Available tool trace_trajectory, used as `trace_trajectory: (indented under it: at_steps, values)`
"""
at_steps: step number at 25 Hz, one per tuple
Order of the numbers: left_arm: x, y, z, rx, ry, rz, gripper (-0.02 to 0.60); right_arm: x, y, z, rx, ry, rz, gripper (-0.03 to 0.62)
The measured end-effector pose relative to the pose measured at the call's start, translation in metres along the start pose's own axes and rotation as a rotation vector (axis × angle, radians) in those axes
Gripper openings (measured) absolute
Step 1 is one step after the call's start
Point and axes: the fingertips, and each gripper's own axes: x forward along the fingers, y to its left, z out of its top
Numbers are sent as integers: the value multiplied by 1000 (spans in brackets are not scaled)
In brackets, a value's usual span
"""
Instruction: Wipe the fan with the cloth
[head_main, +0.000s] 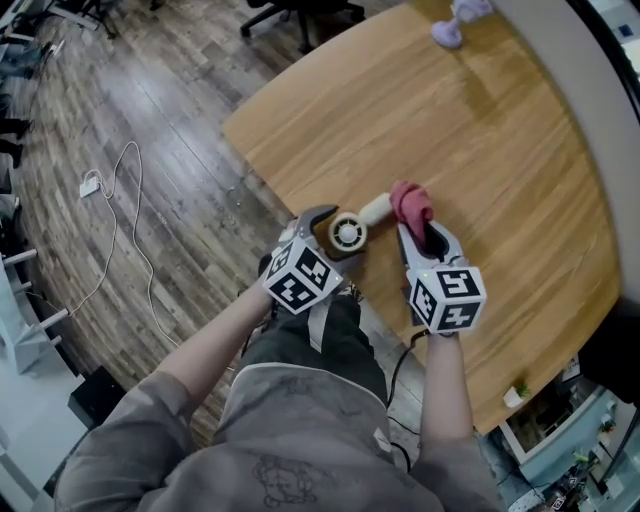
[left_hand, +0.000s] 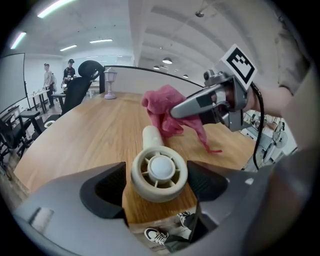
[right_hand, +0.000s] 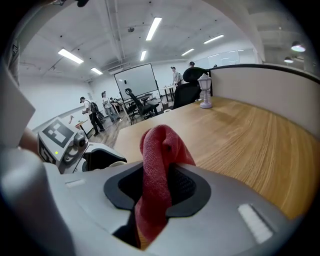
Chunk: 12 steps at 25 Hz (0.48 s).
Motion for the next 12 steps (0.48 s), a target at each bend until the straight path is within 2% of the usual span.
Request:
trace_trajectory:
  at_steps: [3, 6, 12]
  values:
    - [3, -2, 0, 12, -16, -9, 356, 10, -3, -6, 17, 32, 0, 114]
    - [5, -2, 0, 0, -31, -1, 356, 21, 2, -15, 20, 83, 5, 114]
    - [6, -2, 3, -1, -49, -8, 356, 30, 27, -26, -112, 196, 81, 114]
